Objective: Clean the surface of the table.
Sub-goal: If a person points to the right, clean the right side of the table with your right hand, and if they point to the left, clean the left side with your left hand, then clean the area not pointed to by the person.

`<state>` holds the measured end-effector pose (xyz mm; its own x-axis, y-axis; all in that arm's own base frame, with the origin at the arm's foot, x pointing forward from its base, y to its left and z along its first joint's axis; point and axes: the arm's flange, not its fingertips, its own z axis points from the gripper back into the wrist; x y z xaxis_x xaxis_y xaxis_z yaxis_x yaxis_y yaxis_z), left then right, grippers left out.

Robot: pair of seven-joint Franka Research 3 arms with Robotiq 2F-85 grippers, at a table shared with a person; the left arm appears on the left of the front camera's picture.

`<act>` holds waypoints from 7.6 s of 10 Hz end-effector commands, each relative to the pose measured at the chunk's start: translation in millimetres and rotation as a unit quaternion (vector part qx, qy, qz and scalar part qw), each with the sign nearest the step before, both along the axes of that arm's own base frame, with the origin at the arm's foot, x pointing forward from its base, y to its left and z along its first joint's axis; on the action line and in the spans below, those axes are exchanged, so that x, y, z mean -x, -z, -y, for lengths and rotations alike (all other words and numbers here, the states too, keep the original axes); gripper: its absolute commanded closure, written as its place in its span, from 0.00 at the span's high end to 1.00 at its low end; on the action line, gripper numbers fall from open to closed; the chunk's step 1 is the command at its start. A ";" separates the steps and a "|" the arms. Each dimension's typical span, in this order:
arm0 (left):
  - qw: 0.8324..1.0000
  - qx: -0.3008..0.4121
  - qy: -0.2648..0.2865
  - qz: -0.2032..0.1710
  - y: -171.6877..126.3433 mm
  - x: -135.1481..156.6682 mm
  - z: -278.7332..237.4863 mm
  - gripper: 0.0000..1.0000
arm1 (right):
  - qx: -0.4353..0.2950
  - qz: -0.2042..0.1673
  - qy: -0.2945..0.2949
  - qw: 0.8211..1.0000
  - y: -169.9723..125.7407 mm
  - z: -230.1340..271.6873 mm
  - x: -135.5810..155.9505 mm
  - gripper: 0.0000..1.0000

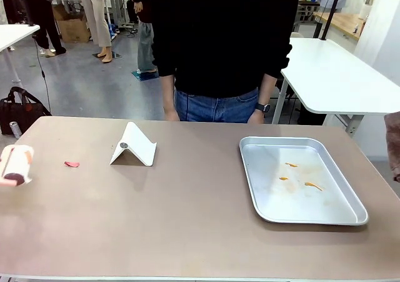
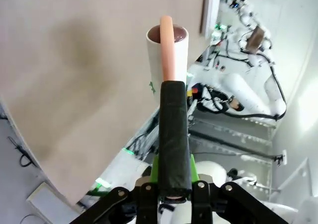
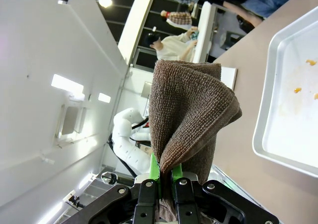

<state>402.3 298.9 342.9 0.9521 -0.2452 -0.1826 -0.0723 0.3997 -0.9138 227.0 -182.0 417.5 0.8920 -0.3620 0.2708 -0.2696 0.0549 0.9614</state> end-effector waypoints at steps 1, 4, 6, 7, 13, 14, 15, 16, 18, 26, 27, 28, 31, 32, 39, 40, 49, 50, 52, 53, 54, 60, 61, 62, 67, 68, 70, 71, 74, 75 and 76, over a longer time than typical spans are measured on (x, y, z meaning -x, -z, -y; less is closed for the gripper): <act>0.999 -0.015 0.008 0.051 18.0 -6.5 -7.3 0.22 | -0.013 0.000 0.003 1.000 -7.2 -0.3 0.7 0.00; 0.997 -0.022 -0.012 0.077 35.0 -18.1 1.7 0.22 | -0.013 0.000 0.003 1.000 -7.2 -0.3 0.7 0.00; 0.998 -0.027 -0.009 0.058 45.2 -27.4 15.7 0.22 | -0.013 0.000 0.003 1.000 -7.2 -0.3 0.7 0.00; 0.998 -0.027 -0.005 0.051 49.1 -31.5 23.0 0.22 | -0.013 0.000 0.003 1.000 -7.2 -0.3 0.7 0.00; 0.997 -0.004 -0.071 -0.008 61.2 -68.2 63.3 0.22 | -0.013 0.000 0.003 1.000 -7.2 -0.3 0.7 0.00; 0.997 0.007 -0.075 -0.036 64.0 -73.9 69.1 0.22 | -0.013 0.000 0.003 1.000 -7.2 -0.3 0.7 0.00; 0.995 0.003 -0.081 -0.054 67.3 -77.8 73.7 0.22 | -0.013 0.000 0.003 1.000 -7.2 -0.3 0.7 0.00; 0.994 -0.001 -0.092 -0.066 70.9 -80.3 77.7 0.22 | -0.013 0.000 0.003 1.000 -7.2 -0.3 0.7 0.00; 0.990 -0.015 -0.107 -0.093 74.2 -84.2 87.7 0.22 | -0.013 0.000 0.003 1.000 -7.2 -0.3 0.7 0.00; 0.994 -0.045 -0.080 -0.057 86.3 -92.2 128.6 0.22 | -0.013 0.000 0.003 1.000 -7.2 -0.3 0.7 0.00; 0.995 -0.040 -0.076 -0.054 83.2 -91.6 129.4 0.22 | -0.013 0.000 0.003 1.000 -7.2 -0.3 0.7 0.00; 0.995 -0.031 -0.077 -0.050 78.1 -90.8 127.6 0.22 | -0.013 0.000 0.003 1.000 -7.2 -0.3 0.7 0.00; 0.997 0.044 -0.058 -0.008 21.3 -65.7 108.4 0.22 | -0.013 0.000 0.003 1.000 -7.2 -0.3 0.7 0.00; 0.997 0.058 -0.050 0.014 -2.9 -49.8 95.9 0.22 | -0.013 0.000 0.003 1.000 -7.2 -0.3 0.7 0.00; 0.993 0.102 0.025 0.056 -46.5 53.5 37.0 0.22 | -0.013 0.000 0.003 1.000 -7.2 -0.3 0.7 0.00; 0.991 0.078 0.009 0.111 -43.3 64.6 34.8 0.22 | -0.013 0.000 0.003 1.000 -7.2 -0.3 0.7 0.00; 0.995 0.097 0.012 0.034 -31.8 36.6 52.0 0.22 | -0.013 0.000 0.003 1.000 -7.2 -0.3 0.7 0.00; 0.995 0.097 0.012 0.034 -31.8 36.6 52.0 0.22 | -0.013 0.000 0.003 1.000 -7.2 -0.3 0.7 0.00; 0.995 0.097 0.012 0.034 -31.8 36.6 52.0 0.22 | -0.013 0.000 0.003 1.000 -7.2 -0.3 0.7 0.00; 0.995 0.097 0.012 0.034 -31.8 36.6 52.0 0.22 | -0.013 0.000 0.003 1.000 -7.2 -0.3 0.7 0.00; 0.995 0.097 0.012 0.034 -31.8 36.6 52.0 0.22 | -0.013 0.000 0.003 1.000 -7.2 -0.3 0.7 0.00; 0.995 0.097 0.012 0.034 -31.8 36.6 52.0 0.22 | 0.139 0.000 0.037 0.990 -10.4 -5.0 -1.8 0.11; 0.995 0.097 0.012 0.034 -31.8 36.6 52.0 0.22 | 0.196 0.006 0.025 0.980 -12.2 -20.2 -19.0 0.11; 0.995 0.097 0.012 0.034 -31.8 36.6 52.0 0.22 | 0.255 -0.006 0.007 0.967 -12.5 -35.5 -40.0 0.11; 0.995 0.097 0.012 0.034 -31.8 36.6 52.0 0.22 | 0.506 -0.039 -0.001 0.861 -42.2 -94.6 -99.1 0.11; 0.995 0.097 0.012 0.034 -31.8 36.6 52.0 0.22 | 0.541 -0.047 -0.012 0.840 -48.5 -108.2 -106.6 0.11; 0.995 0.097 0.012 0.034 -31.8 36.6 52.0 0.22 | 0.585 -0.092 0.001 0.806 -50.9 -123.2 -124.9 0.11; 0.995 0.097 0.012 0.034 -31.8 36.6 52.0 0.22 | 0.597 -0.105 0.015 0.795 -48.1 -128.2 -134.8 0.11; 0.995 0.097 0.012 0.034 -31.8 36.6 52.0 0.22 | 0.638 -0.116 0.043 0.760 -25.6 -148.6 -152.2 0.11; 0.995 0.097 0.012 0.034 -31.8 36.6 52.0 0.22 | 0.642 -0.116 0.042 0.757 -18.2 -157.0 -160.1 0.11; 0.995 0.097 0.012 0.034 -31.8 36.6 52.0 0.22 | 0.648 -0.117 0.045 0.751 -10.8 -163.7 -167.4 0.11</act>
